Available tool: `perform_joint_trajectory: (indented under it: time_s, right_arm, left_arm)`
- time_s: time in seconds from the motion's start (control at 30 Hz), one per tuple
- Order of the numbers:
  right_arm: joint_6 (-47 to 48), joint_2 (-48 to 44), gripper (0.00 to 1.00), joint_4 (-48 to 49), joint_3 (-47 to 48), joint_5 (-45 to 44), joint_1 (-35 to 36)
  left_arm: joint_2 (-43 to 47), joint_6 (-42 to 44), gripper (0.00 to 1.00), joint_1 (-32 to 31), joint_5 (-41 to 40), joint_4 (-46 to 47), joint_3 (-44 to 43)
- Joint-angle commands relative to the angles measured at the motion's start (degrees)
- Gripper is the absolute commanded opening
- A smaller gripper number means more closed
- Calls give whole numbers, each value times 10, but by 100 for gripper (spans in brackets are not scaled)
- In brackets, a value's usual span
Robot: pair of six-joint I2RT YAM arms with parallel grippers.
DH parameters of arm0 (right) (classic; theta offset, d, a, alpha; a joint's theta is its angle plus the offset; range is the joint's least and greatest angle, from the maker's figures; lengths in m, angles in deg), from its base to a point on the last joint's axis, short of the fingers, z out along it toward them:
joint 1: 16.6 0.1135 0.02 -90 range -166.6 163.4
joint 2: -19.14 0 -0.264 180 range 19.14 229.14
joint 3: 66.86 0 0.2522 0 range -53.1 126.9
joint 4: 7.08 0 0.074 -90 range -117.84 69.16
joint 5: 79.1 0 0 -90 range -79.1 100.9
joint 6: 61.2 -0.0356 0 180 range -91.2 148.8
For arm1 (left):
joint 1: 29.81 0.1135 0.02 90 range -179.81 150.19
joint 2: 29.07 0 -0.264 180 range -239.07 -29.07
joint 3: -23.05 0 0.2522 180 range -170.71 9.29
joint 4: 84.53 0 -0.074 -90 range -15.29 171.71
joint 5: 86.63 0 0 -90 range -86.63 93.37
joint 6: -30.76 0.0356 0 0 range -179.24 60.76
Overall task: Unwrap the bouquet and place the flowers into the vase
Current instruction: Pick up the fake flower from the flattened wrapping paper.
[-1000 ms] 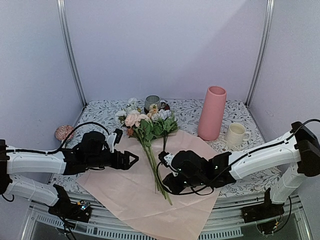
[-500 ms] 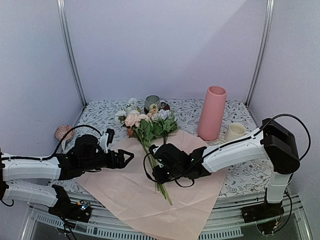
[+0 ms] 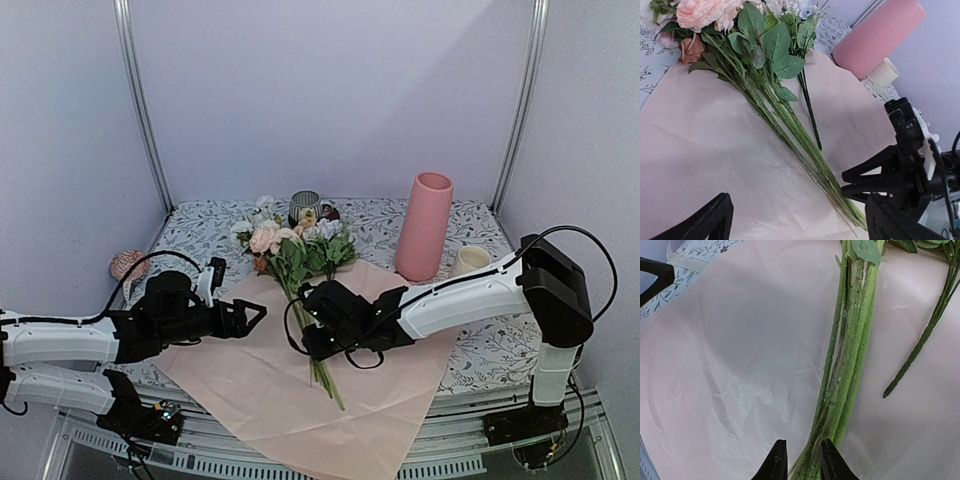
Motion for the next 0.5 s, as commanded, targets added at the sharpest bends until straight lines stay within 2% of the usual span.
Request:
perform_joint_trajectory:
  time_s: [0.0, 0.47]
  right_arm:
    - [0, 14, 25, -17, 21, -20, -6]
    - [1, 43, 23, -43, 49, -37, -8]
  left_arm:
    - [2, 13, 94, 8, 2, 7, 6]
    - [6, 19, 94, 8, 0, -4, 4]
